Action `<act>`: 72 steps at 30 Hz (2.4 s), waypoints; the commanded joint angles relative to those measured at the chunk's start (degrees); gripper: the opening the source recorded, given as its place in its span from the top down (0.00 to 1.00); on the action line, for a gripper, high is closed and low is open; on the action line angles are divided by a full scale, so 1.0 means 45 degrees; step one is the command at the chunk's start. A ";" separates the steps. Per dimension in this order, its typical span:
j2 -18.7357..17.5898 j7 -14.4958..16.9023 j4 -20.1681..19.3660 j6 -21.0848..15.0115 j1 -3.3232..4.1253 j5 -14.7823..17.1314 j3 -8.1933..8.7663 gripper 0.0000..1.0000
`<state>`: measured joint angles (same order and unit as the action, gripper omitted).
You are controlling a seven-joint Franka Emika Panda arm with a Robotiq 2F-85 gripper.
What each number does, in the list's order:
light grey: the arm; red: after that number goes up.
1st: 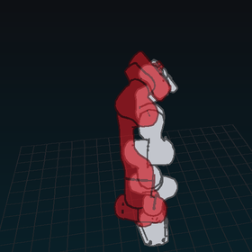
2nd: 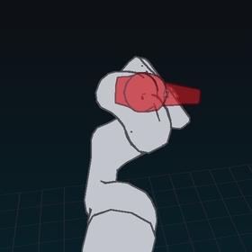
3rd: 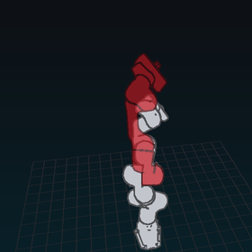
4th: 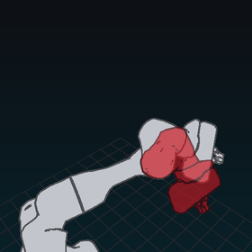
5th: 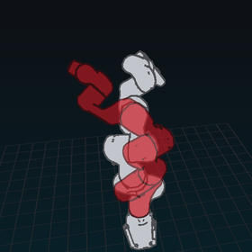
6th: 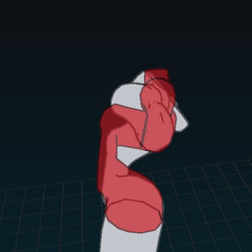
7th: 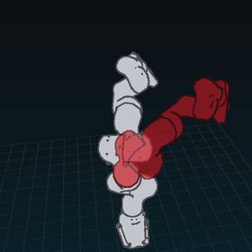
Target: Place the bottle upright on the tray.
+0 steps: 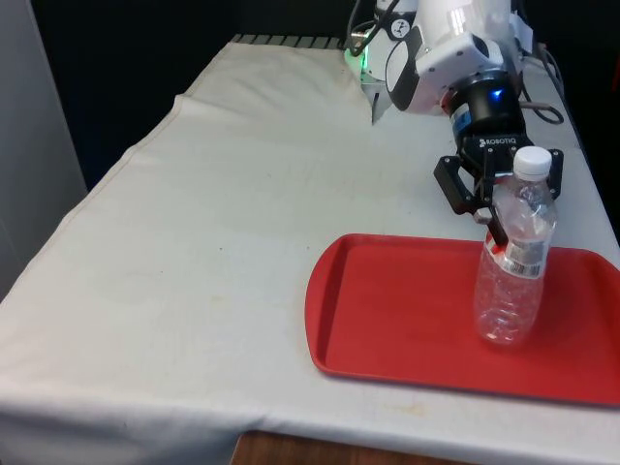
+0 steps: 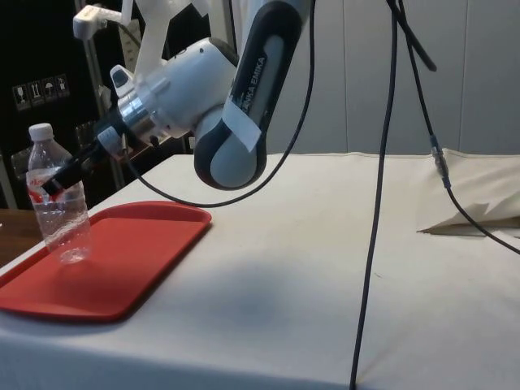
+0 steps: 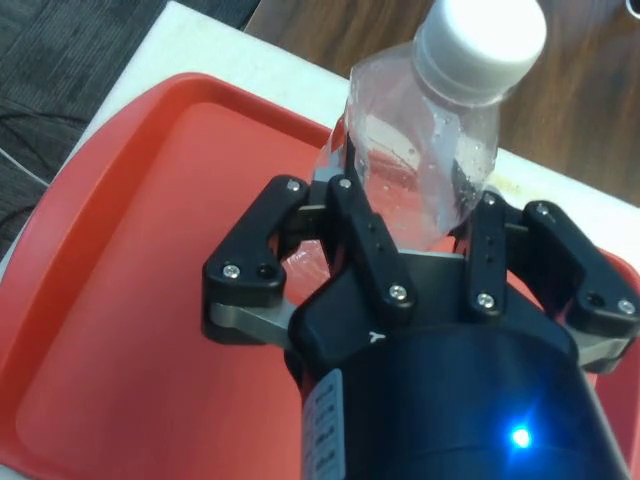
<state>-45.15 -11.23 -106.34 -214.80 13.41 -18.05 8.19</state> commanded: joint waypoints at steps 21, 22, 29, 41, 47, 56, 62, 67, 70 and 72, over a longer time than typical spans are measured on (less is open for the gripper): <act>-0.0038 0.0038 -0.0013 0.0000 0.0000 0.0013 -0.0013 0.65; -0.0025 0.0038 -0.0013 0.0013 0.0000 0.0013 -0.0013 0.65; -0.0025 0.0051 0.0000 0.0038 -0.0013 0.0000 -0.0013 0.65; -0.0280 -0.0025 0.0535 0.0216 -0.0076 0.0000 -0.0051 0.65; -0.0484 -0.0153 0.0789 0.0153 -0.0115 0.0000 -0.0064 0.65; -0.0509 -0.0140 0.0802 0.0089 -0.0076 0.0025 -0.0013 0.65; -0.0547 -0.0153 0.0802 0.0089 -0.0089 0.0013 -0.0025 0.65; -0.0535 -0.0127 0.0764 0.0178 -0.0064 0.0000 0.0000 0.65; -0.0586 -0.0140 0.0802 0.0076 -0.0076 0.0025 -0.0013 0.65; -0.0573 -0.0140 0.0802 0.0115 -0.0076 0.0025 -0.0013 0.65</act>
<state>-47.56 -11.80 -102.90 -214.00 13.12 -18.05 8.19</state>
